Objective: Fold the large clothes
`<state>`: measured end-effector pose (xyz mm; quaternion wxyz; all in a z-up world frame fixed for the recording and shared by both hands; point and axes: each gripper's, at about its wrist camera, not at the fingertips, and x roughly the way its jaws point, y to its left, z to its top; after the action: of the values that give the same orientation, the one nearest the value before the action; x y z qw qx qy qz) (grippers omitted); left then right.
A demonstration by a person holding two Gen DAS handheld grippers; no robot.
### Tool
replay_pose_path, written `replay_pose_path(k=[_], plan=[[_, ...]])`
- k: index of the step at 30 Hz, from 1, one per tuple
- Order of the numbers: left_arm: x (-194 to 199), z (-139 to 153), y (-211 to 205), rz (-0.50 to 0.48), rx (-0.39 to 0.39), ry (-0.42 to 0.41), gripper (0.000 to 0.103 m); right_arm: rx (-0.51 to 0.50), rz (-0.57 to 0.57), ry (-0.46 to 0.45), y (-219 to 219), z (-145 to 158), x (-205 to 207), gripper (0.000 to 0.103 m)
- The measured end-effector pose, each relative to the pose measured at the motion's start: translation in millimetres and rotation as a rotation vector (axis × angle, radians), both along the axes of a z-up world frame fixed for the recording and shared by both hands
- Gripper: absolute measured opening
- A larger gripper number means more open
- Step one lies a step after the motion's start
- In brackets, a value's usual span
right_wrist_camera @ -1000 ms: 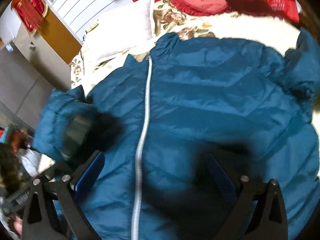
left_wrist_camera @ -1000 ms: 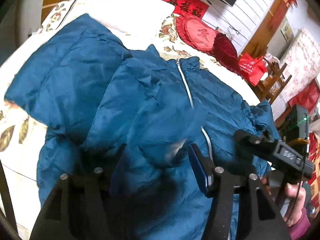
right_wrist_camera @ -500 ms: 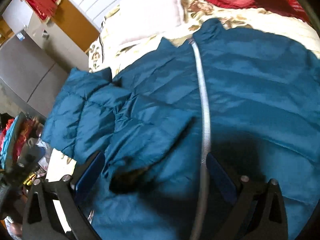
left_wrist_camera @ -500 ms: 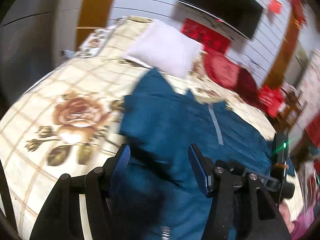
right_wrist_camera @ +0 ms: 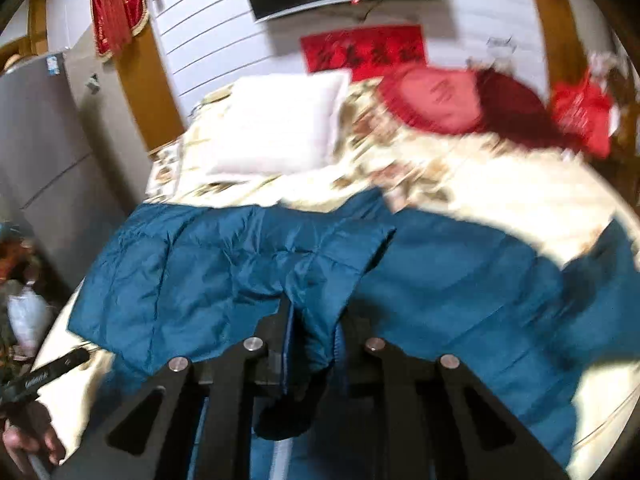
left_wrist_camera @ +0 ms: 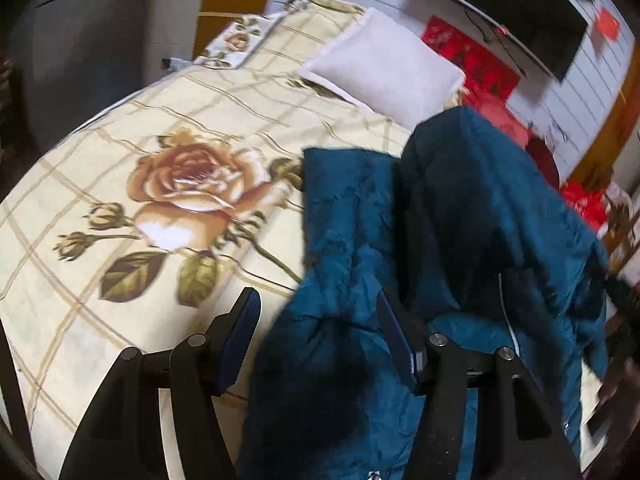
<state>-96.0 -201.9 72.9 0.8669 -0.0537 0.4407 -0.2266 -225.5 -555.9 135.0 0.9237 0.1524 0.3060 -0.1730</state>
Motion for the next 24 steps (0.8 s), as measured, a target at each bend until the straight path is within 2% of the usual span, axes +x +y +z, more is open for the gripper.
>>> replay_pose_path(k=[6, 10, 13, 17, 18, 20, 22, 24], plan=[[-2, -15, -26, -0.034, 0.075, -0.012, 0.067, -0.048, -0.096, 0.096, -45, -11, 1, 0.017], [6, -27, -32, -0.026, 0.117, -0.002, 0.067, -0.007, -0.152, 0.151, -76, -24, -7, 0.017], [11, -35, -34, -0.019, 0.135, 0.007, 0.067, 0.01, -0.19, 0.202, -98, -42, -13, 0.017], [12, -37, -36, -0.012, 0.137, 0.01, 0.067, 0.032, -0.208, 0.256, -119, -75, 6, 0.018], [12, -35, -37, -0.01, 0.135, 0.008, 0.067, 0.018, -0.207, 0.274, -119, -81, 10, 0.028], [10, -29, -35, -0.005, 0.112, 0.0, 0.067, -0.007, -0.213, 0.312, -122, -79, 13, 0.04], [8, -23, -33, -0.009, 0.073, -0.019, 0.067, 0.005, -0.216, 0.247, -122, -63, 1, 0.046], [6, -16, -32, -0.011, 0.044, -0.048, 0.067, -0.01, -0.259, 0.167, -119, -39, -17, 0.059]])
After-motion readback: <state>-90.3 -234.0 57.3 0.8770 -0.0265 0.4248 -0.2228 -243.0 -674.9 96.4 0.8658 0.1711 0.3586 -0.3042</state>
